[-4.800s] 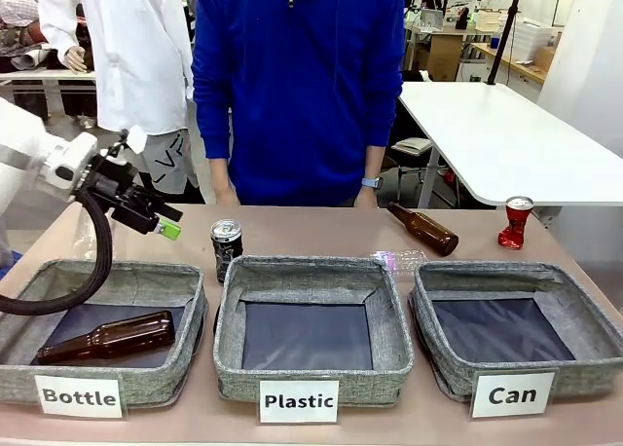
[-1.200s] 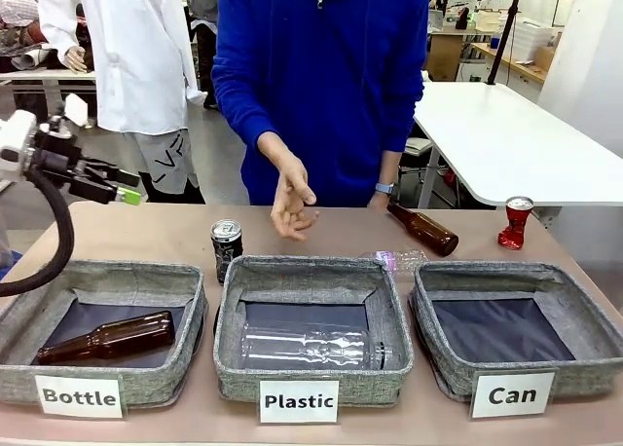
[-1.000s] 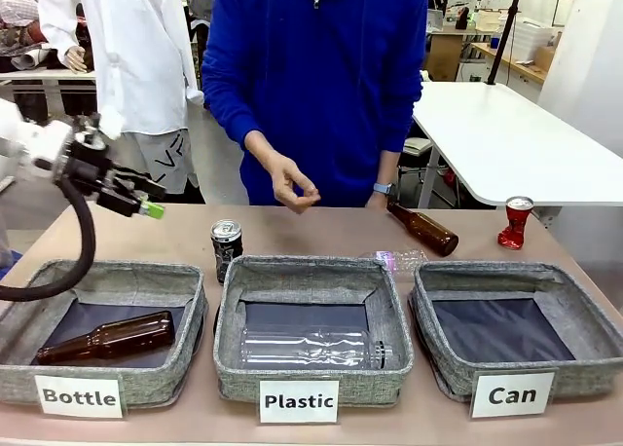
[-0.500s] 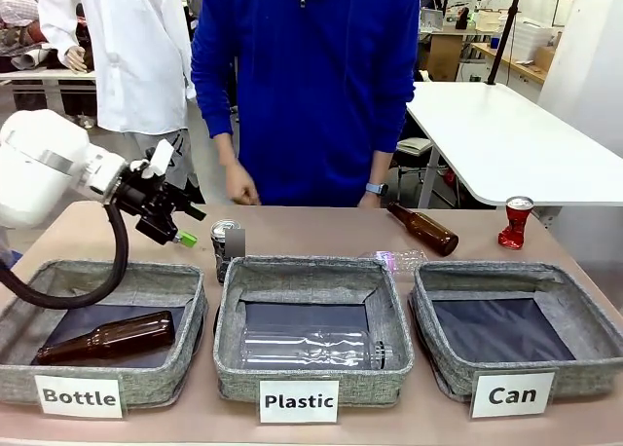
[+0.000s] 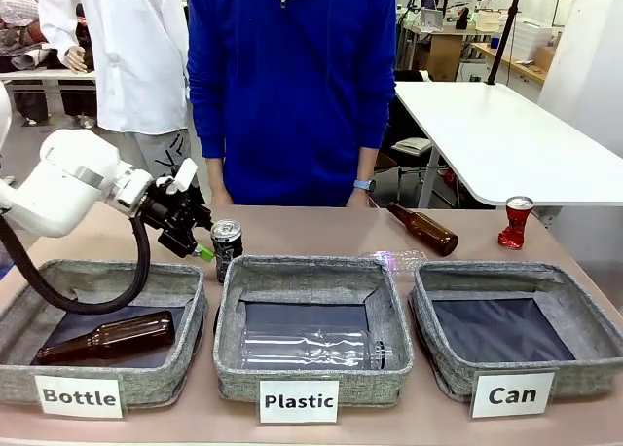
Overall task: Sort the can waste into the basket.
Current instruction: Pick up the can waste from the table and place it in the right Fabric basket.
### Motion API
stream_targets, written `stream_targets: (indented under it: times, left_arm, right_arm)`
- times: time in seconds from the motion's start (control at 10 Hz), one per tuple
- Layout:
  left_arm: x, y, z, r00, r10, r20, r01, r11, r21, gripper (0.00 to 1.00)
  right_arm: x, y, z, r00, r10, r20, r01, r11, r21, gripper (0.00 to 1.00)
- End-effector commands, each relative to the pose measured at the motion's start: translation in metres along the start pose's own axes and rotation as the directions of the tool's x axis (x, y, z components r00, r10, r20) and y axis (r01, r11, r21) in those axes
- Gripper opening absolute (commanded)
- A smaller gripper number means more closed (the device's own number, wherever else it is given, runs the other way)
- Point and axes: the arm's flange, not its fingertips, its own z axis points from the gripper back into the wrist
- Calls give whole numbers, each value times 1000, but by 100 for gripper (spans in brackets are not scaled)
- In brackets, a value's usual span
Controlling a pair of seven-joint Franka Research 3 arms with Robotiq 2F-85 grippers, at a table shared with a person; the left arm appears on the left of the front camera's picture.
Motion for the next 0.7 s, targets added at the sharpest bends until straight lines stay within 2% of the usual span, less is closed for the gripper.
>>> stream_targets:
  times: [0.0,0.6]
  left_arm:
    - [3,9,-5,1000,25,11,-24,997,-77,100]
    - [1,6,-33,999,42,22,-36,975,-219,100]
  right_arm:
    - [2,2,0,1000,13,9,-14,1000,20,100]
    - [2,2,0,1000,13,9,-14,1000,20,100]
